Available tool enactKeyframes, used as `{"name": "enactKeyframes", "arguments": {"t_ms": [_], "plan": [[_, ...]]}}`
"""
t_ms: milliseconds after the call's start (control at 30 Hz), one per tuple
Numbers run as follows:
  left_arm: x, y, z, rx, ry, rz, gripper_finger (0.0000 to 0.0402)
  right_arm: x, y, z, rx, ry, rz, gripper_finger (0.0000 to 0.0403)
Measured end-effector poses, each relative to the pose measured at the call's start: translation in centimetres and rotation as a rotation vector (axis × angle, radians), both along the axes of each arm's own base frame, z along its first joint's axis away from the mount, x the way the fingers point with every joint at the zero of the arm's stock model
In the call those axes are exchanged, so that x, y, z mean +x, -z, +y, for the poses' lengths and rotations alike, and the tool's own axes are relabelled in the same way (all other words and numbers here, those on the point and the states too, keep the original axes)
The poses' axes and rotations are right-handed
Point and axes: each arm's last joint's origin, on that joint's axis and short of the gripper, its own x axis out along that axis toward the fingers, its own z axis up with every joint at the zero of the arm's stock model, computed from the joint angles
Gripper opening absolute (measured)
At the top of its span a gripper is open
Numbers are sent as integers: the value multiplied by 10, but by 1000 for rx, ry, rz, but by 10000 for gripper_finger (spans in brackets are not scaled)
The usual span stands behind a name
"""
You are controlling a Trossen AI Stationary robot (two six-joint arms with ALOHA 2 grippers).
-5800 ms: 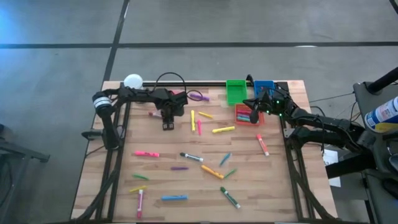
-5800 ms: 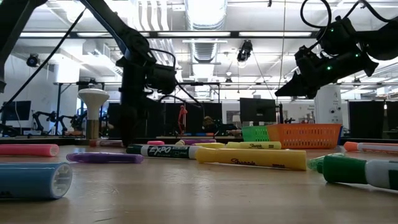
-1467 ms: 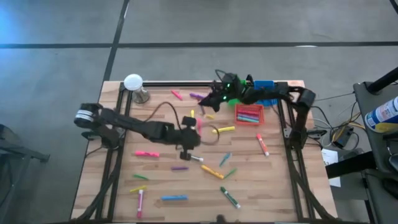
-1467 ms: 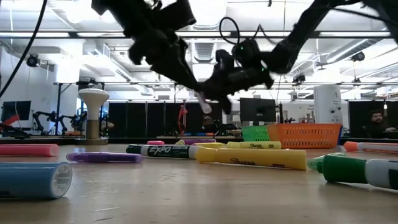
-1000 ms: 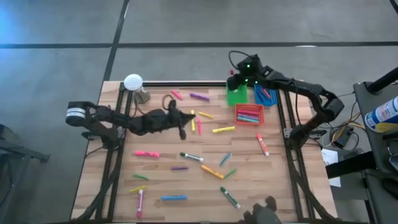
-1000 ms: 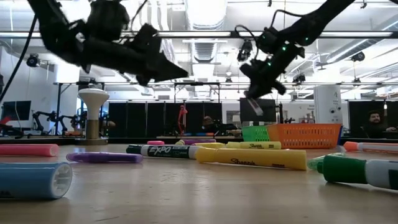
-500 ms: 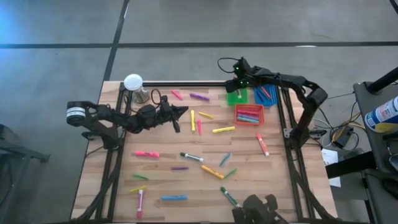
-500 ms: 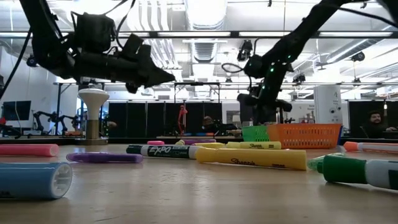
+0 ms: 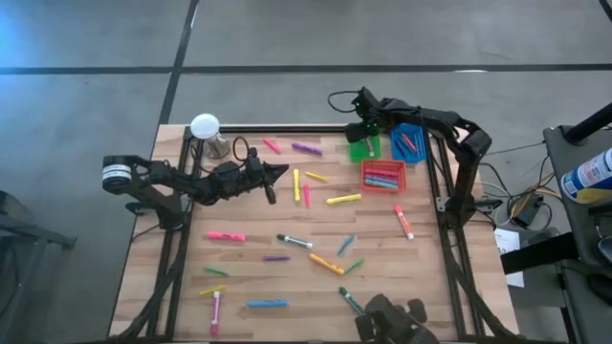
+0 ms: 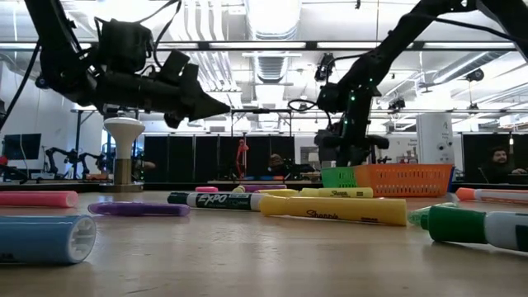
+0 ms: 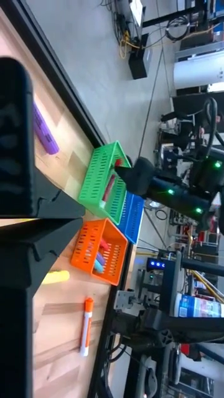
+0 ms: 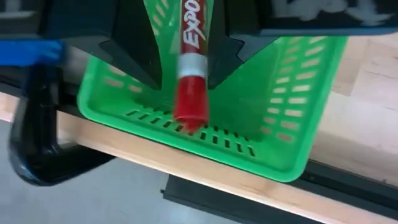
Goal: Pick & Place Markers
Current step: Put the red marker pen into the green bin, then put the right yellow highlighter pen into the orange bin
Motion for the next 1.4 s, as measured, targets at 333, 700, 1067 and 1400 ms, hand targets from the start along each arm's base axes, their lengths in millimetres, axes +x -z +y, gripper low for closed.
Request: {"name": "enactKeyframes", "arguments": {"t_ms": [333,700,1067,1400], "plan": [[-2,4,1,-11,-6,18,0,-5,-22,22,10,-22,53,104],[-12,13,8,-38,-50,43,0,-9,-47,128,-133,-293,3,9],[-10,13,19,-161,-63,42,1,-17,-61,189,-128,-481,-360,11],[-13,16,18,-130,-64,70,0,0,-66,218,-122,-628,-353,113]]}}
